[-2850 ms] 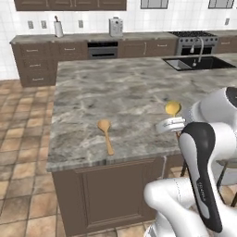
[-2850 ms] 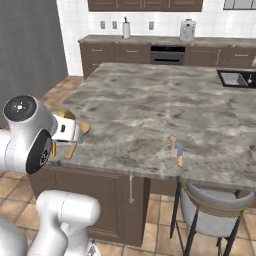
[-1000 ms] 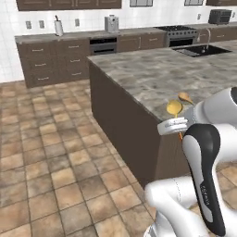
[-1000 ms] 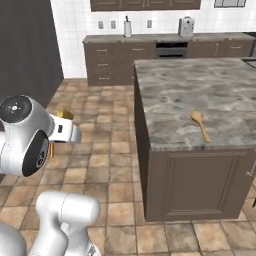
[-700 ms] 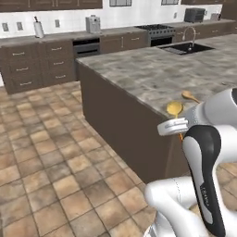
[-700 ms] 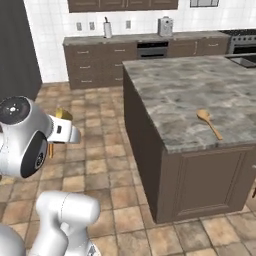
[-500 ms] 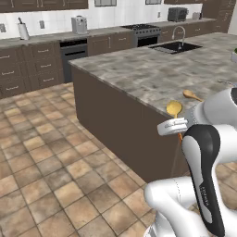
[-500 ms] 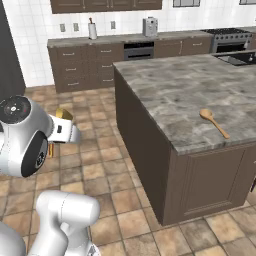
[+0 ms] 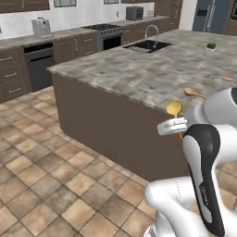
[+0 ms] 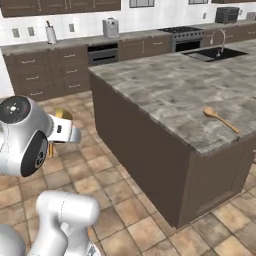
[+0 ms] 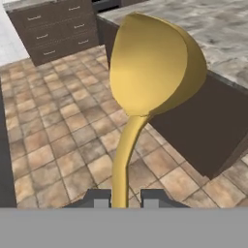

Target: Pick up the metallic utensils from the counter and place them in the open drawer. Make sure not to pick up any wooden utensils.

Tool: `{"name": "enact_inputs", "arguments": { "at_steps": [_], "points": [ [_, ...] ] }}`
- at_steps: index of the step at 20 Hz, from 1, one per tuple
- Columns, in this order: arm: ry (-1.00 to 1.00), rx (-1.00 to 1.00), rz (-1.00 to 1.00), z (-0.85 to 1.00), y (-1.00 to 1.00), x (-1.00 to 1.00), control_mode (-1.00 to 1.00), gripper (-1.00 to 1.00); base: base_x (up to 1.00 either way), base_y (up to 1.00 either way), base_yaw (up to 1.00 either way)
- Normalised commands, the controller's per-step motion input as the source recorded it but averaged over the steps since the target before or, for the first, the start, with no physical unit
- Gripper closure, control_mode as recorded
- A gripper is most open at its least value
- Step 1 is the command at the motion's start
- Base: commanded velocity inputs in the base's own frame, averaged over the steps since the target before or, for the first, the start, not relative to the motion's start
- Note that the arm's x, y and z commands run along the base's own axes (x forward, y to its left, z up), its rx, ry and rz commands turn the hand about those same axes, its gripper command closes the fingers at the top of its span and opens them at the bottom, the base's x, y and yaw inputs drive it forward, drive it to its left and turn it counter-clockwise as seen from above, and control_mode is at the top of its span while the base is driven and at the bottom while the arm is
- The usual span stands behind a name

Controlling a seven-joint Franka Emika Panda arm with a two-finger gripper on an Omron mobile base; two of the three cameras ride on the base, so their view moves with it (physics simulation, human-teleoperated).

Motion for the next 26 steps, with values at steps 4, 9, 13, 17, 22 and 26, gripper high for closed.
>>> {"name": "enact_inputs", "arguments": {
  "at_steps": [4, 9, 13, 17, 22, 26],
  "points": [
    [0.00, 0.00, 0.00, 0.00, 0.00, 0.00, 1.00, 1.00, 0.43, 1.00, -0.39],
    [0.00, 0.00, 0.00, 0.00, 0.00, 0.00, 1.00, 1.00, 0.39, 1.00, -0.30],
    [0.00, 0.00, 0.00, 0.00, 0.00, 0.00, 1.00, 1.00, 0.33, 1.00, -0.27],
    [0.00, 0.00, 0.00, 0.00, 0.00, 0.00, 1.00, 1.00, 0.59, 1.00, -0.25],
    [0.00, 0.00, 0.00, 0.00, 0.00, 0.00, 1.00, 1.00, 0.99, 1.00, -0.14],
    [0.00, 0.00, 0.00, 0.00, 0.00, 0.00, 1.00, 1.00, 0.89, 1.00, -0.16]
  ]
}}
